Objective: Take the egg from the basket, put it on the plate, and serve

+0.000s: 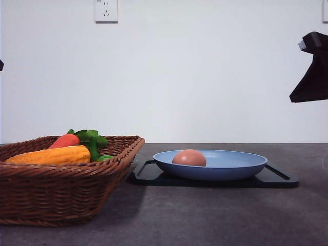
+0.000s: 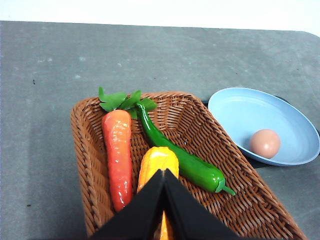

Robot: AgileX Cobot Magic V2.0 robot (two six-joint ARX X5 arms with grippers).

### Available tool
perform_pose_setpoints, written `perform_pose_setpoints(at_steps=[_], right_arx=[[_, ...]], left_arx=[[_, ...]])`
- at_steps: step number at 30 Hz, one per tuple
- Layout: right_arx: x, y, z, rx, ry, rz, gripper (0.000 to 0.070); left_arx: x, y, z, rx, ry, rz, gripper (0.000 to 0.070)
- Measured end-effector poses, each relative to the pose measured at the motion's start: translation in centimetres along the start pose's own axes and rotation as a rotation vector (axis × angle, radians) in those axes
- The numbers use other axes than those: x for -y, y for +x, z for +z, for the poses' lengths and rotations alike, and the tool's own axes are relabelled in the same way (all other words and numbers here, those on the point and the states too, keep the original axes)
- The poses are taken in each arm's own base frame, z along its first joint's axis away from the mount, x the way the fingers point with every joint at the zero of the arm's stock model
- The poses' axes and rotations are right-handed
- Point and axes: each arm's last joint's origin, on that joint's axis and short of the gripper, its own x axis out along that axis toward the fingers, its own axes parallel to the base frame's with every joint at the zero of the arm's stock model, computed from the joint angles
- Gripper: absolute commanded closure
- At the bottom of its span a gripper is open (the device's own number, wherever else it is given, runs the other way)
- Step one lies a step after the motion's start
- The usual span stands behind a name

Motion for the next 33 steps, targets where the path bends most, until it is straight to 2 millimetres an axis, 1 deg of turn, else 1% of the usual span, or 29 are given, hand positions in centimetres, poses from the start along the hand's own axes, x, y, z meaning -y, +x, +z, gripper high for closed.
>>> perform_pose_setpoints(at_steps=[5, 7, 9, 15, 17, 19, 21, 23, 29, 33], right_arx=[[0.0, 0.0, 0.0, 0.000, 0.000, 0.000, 0.0700], [0.0, 0.0, 0.0, 0.000, 0.000, 0.000, 0.0700], [0.0, 0.0, 0.0, 0.000, 0.000, -0.001, 0.0700], [0.0, 0.0, 0.0, 0.000, 0.000, 0.000, 0.0700], [0.0, 0.0, 0.0, 0.000, 0.000, 0.000, 0.0700], [0.0, 0.0, 0.0, 0.000, 0.000, 0.000, 0.0700], [0.0, 0.0, 0.0, 0.000, 0.000, 0.000, 0.0700], [0.0, 0.0, 0.0, 0.000, 0.000, 0.000, 0.0700], [0.0, 0.0, 0.0, 0.000, 0.000, 0.000, 0.0700], [0.0, 0.0, 0.0, 0.000, 0.000, 0.000, 0.0700]], left_arx=[[0.0, -0.1, -0.1, -0.005, 0.013, 0.005, 0.0700], [-0.2, -0.6, -0.3, -0.009, 0.045, 0.031, 0.0700], [-0.6, -1.7, -0.2, 0.033, 0.086, 0.077, 0.0700], [-1.4, -5.4, 0.6, 0.301, 0.120, 0.195, 0.0700], [-1.6, -6.3, 0.7, 0.358, 0.118, 0.247, 0.0700], [-1.8, -6.8, 0.7, 0.388, 0.114, 0.296, 0.0700], [-2.1, -6.6, 0.5, 0.385, 0.111, 0.343, 0.0700], [-2.6, -5.9, -0.3, 0.354, 0.107, 0.380, 0.0700], [-4.3, -3.0, -4.3, 0.211, 0.084, 0.434, 0.0700], [-5.0, -1.5, -6.7, 0.140, 0.074, 0.438, 0.0700]])
